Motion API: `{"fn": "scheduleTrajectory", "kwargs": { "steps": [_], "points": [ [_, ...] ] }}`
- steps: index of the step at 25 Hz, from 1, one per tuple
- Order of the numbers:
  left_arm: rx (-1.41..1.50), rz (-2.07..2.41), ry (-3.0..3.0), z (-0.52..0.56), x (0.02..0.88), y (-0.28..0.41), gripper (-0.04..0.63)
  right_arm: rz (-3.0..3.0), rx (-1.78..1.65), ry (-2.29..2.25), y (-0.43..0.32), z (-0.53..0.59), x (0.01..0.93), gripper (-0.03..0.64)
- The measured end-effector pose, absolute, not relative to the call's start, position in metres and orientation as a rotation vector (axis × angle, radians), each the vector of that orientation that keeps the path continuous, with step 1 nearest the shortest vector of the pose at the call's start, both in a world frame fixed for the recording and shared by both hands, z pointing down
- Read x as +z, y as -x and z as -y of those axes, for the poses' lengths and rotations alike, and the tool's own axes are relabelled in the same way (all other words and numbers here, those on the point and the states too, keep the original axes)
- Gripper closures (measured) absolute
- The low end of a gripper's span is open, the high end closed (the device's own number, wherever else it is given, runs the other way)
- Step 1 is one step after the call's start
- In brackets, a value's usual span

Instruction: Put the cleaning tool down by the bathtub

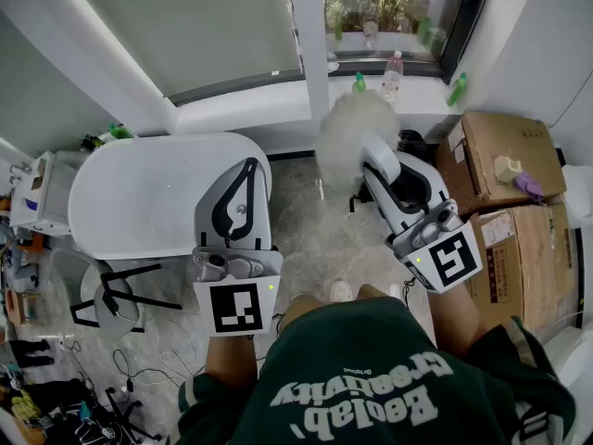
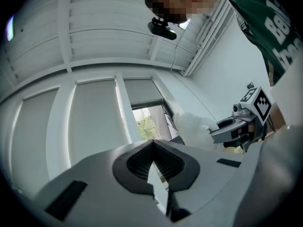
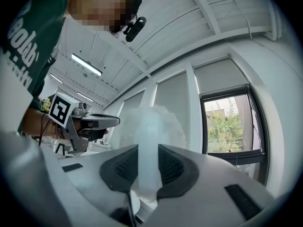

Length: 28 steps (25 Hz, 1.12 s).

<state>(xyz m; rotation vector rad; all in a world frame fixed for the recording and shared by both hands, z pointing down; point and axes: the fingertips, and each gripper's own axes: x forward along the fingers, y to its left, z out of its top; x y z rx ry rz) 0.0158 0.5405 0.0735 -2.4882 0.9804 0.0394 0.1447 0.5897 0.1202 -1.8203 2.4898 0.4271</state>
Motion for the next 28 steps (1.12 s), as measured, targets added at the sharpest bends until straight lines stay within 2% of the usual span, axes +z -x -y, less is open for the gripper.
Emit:
{"fn": "scheduleTrajectory", "kwargs": {
  "steps": [28],
  "points": [
    [0.056,-1.025,2.502,-0.545,0.07,-0.029,0.587,-2.481,0.398,1.783,-0.16,-0.601,0.124,0.525]
  ]
}}
